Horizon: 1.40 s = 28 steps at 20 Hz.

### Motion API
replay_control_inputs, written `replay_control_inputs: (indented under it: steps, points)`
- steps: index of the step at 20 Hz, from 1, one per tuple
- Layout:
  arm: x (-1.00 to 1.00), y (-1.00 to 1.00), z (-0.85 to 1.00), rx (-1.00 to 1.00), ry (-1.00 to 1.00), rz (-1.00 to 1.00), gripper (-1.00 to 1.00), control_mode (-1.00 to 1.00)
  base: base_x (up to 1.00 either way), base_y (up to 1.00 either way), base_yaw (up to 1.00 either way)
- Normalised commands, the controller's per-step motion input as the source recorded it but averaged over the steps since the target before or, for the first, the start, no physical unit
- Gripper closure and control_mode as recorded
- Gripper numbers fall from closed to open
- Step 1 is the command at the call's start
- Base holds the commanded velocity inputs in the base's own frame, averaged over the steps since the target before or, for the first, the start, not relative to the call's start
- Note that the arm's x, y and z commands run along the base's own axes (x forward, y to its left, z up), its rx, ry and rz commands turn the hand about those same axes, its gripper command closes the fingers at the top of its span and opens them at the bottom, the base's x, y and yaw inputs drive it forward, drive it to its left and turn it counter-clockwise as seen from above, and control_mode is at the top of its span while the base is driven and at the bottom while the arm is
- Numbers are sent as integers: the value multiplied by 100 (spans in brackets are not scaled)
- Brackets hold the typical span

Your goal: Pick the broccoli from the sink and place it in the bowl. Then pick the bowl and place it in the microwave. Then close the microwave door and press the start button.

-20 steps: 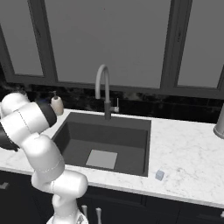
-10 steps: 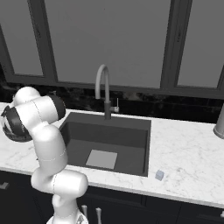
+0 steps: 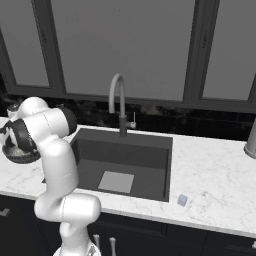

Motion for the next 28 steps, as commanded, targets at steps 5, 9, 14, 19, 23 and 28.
replay_control_inputs:
  steps: [5,9,14,19,23,28]
  points:
    - [-3,0,0,0,0,0,-100,-100,0,0,0]
    - [-1,-17,13,0,1,0,-100,-100,0,0,0]
    - [-16,-48,31,3,0,0,-100,-100,0,0,0]
    - [-18,-49,21,4,0,0,-100,-100,0,0,0]
    - [-4,-50,0,0,0,0,-100,-100,0,0,0]
    - [0,-22,0,0,0,0,-100,-100,0,0,0]
